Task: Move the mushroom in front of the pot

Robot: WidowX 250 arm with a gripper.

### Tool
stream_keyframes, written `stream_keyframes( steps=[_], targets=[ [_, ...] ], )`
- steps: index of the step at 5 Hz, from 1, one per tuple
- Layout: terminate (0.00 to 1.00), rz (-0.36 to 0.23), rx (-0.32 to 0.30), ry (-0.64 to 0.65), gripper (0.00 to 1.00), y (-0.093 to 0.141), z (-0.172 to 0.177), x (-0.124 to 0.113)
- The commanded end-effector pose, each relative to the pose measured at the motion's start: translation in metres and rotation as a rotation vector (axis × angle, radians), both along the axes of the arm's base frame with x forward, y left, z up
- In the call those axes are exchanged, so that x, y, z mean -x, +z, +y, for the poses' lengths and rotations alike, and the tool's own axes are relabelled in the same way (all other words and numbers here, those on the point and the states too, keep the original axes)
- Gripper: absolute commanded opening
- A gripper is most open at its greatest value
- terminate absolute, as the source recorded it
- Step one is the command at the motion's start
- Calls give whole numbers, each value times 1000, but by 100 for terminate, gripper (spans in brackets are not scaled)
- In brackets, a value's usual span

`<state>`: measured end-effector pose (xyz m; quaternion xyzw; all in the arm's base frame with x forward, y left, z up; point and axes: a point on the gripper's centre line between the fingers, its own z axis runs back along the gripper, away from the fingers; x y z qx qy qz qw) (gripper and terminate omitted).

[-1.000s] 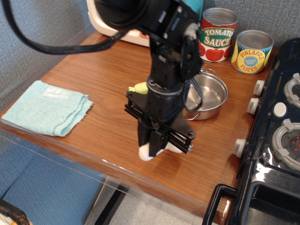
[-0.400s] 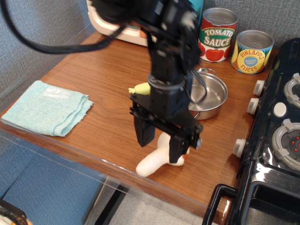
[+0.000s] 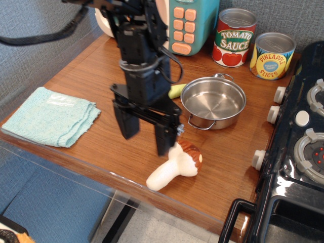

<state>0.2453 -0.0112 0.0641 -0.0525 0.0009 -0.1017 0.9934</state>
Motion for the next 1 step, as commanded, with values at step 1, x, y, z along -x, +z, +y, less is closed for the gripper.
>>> stream_keyframes(
  steps=[1],
  targets=[
    [100,-62,-3,5,100,17,9,-6]
  ],
)
